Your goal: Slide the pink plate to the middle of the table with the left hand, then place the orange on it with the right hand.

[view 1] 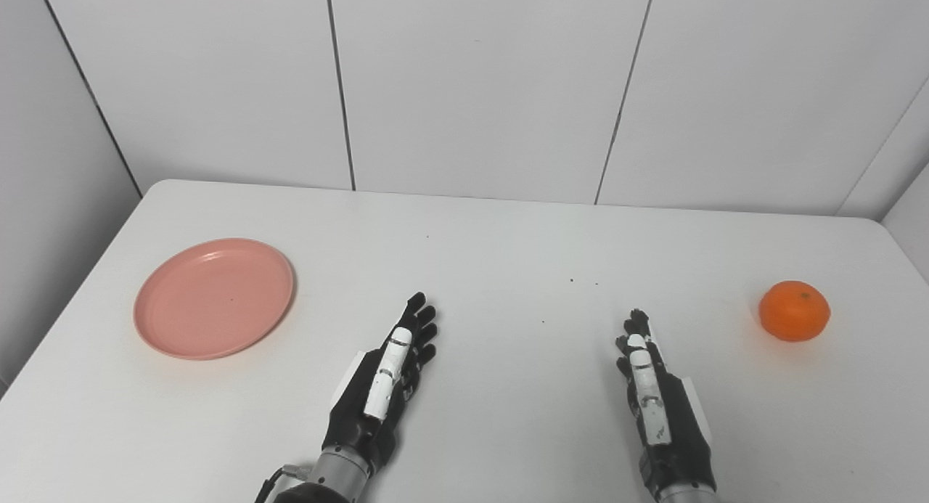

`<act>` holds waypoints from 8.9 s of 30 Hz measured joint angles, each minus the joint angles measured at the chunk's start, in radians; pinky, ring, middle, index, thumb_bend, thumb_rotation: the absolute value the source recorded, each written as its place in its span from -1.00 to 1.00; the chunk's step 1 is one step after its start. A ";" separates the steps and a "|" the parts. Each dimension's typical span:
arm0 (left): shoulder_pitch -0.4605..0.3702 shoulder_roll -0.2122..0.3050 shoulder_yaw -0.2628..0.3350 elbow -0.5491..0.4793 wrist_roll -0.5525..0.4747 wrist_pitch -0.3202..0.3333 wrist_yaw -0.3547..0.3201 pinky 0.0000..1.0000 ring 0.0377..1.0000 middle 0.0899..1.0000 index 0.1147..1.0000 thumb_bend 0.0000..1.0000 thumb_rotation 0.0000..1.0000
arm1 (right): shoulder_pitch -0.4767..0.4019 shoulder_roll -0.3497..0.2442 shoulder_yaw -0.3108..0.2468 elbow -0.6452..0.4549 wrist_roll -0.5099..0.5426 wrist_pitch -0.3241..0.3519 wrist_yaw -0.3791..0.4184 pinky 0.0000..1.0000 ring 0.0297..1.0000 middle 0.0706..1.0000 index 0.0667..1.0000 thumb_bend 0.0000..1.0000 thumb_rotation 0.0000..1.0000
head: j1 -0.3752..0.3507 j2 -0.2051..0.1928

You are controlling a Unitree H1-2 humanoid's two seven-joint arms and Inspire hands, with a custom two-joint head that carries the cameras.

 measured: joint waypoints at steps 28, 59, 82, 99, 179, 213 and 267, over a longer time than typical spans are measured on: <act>-0.004 -0.002 0.002 0.002 0.000 -0.004 0.000 1.00 1.00 1.00 1.00 -0.21 1.00 | -0.003 0.004 -0.012 -0.010 0.058 0.014 -0.001 1.00 0.98 0.99 1.00 -0.61 1.00 | 0.005 0.000; -0.003 -0.033 -0.033 0.068 0.021 -0.065 0.003 1.00 1.00 1.00 1.00 -0.25 1.00 | 0.006 -0.050 -0.026 0.007 0.068 -0.018 0.020 1.00 1.00 1.00 1.00 -0.65 1.00 | 0.158 -0.115; 0.002 -0.059 -0.049 0.095 0.037 -0.105 0.016 1.00 0.98 1.00 1.00 -0.21 1.00 | 0.010 -0.060 -0.036 0.028 0.107 -0.059 0.046 1.00 1.00 1.00 1.00 -0.70 1.00 | 0.175 -0.126; -0.019 -0.025 -0.042 0.078 0.036 -0.098 0.001 0.97 0.95 0.99 0.99 -0.15 1.00 | 0.011 -0.061 -0.037 0.028 0.106 -0.059 0.046 1.00 1.00 1.00 1.00 -0.72 1.00 | 0.186 -0.127; -0.452 0.361 0.595 0.252 -0.246 0.086 0.059 0.73 0.73 0.73 0.69 -0.38 1.00 | 0.006 -0.077 -0.063 0.028 0.148 -0.057 0.056 1.00 1.00 1.00 1.00 -0.83 1.00 | 0.305 -0.155; -0.424 0.428 0.711 0.380 -0.368 0.086 0.068 0.72 0.71 0.72 0.69 -0.41 1.00 | 0.000 -0.077 -0.072 0.024 0.151 -0.038 0.056 1.00 1.00 1.00 1.00 -0.83 1.00 | 0.313 -0.138; -0.359 0.433 0.649 0.509 -0.356 0.007 0.018 0.74 0.75 0.74 0.71 -0.46 1.00 | 0.001 -0.086 -0.082 0.004 0.164 -0.015 0.057 1.00 1.00 1.00 1.00 -0.84 1.00 | 0.328 -0.121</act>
